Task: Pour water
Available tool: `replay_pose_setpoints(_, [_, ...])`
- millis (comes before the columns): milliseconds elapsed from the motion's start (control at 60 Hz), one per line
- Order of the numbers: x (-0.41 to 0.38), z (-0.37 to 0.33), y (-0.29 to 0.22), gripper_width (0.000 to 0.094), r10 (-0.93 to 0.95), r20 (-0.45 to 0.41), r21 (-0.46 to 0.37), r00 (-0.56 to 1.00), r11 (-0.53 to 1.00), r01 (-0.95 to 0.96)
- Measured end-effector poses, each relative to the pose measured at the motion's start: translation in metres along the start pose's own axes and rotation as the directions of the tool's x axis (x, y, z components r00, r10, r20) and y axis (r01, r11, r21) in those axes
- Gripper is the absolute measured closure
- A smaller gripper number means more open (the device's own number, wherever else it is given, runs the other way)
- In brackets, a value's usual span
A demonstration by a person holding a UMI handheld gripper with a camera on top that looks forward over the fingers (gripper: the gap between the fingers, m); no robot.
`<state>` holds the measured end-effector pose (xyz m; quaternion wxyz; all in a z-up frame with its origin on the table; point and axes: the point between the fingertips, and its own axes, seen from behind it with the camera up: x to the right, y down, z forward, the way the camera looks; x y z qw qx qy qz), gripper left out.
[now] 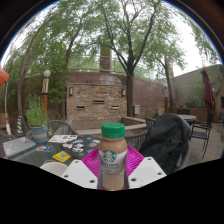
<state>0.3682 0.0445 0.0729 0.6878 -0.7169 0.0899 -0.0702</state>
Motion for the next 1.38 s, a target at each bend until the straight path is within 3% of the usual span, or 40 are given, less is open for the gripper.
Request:
replay_pose_setpoints(167, [0.019, 0.013, 0.045, 0.0635, -0.014, 0.005, -0.075, 1.0, 0.997, 0.014])
replay_pose_setpoints(183, [0.013, 0.008, 0.035, 0.0635, -0.013, 0.005, -0.046, 1.0, 0.999, 0.013])
replay_pose_setpoints(383, [0.018, 0.001, 0.032, 0.0628, 0.005, 0.002, -0.037, 1.0, 0.999, -0.005])
replay_pose_setpoints(550, [0.006, -0.004, 0.032, 0.043, 0.021, -0.006, -0.077, 1.0, 0.997, -0.021])
replay_pose_setpoints(650, [0.001, -0.02, 0.032, 0.0098, 0.045, 0.012, -0.124, 0.999, 0.991, -0.043])
replay_pose_setpoints(667, [0.001, -0.024, 0.03, 0.0079, 0.045, 0.013, -0.127, 0.999, 0.991, -0.043])
replay_pose_setpoints(850, [0.01, -0.095, 0.0, 0.0107, -0.019, -0.045, -0.143, 0.999, 0.99, 0.012])
replay_pose_setpoints(1200, [-0.022, -0.294, -0.044, 0.0108, 0.049, -0.018, -0.148, 0.999, 0.988, -0.052])
replay_pose_setpoints(1383, [-0.026, -0.375, -0.041, 0.0111, 0.033, -0.029, -0.147, 0.999, 0.988, -0.037])
